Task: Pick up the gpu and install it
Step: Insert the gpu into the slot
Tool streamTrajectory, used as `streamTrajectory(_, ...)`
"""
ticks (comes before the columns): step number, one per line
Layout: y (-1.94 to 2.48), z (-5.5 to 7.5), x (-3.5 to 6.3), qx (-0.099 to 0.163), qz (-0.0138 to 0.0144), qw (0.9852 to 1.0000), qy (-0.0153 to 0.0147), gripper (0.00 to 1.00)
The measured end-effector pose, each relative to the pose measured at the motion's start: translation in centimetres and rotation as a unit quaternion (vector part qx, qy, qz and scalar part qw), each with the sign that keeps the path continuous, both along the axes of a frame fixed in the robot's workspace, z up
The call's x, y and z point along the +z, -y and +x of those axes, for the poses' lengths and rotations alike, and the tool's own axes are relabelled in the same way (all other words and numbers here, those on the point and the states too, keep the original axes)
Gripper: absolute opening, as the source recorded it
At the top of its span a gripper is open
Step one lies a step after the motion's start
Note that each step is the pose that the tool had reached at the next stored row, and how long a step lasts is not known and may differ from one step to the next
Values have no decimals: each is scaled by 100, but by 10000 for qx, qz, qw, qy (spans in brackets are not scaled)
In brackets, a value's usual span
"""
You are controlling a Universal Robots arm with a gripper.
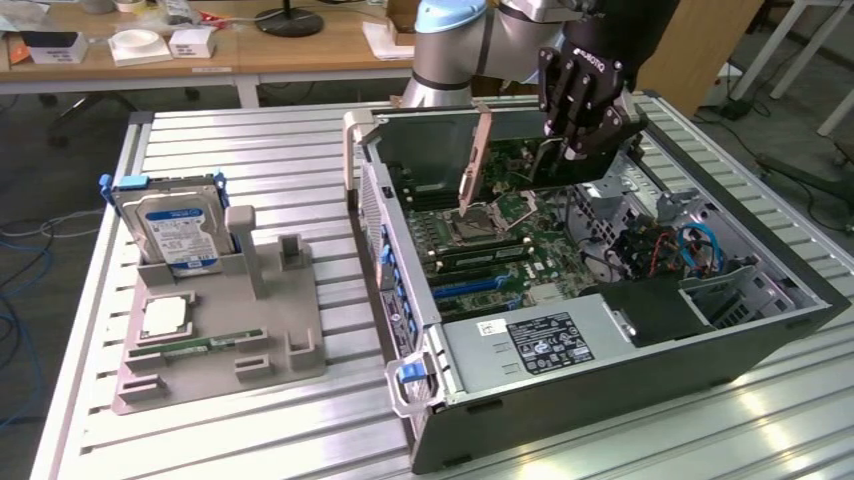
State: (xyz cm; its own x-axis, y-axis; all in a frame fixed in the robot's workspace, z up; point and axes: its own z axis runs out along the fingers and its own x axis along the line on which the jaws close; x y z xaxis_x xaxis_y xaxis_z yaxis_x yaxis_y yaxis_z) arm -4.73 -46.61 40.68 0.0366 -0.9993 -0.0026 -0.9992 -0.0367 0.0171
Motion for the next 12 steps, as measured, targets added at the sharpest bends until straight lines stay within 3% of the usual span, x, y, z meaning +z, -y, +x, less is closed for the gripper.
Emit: streamTrajectory(12, 0, -25, -9, -1, 0, 10000, 5, 27)
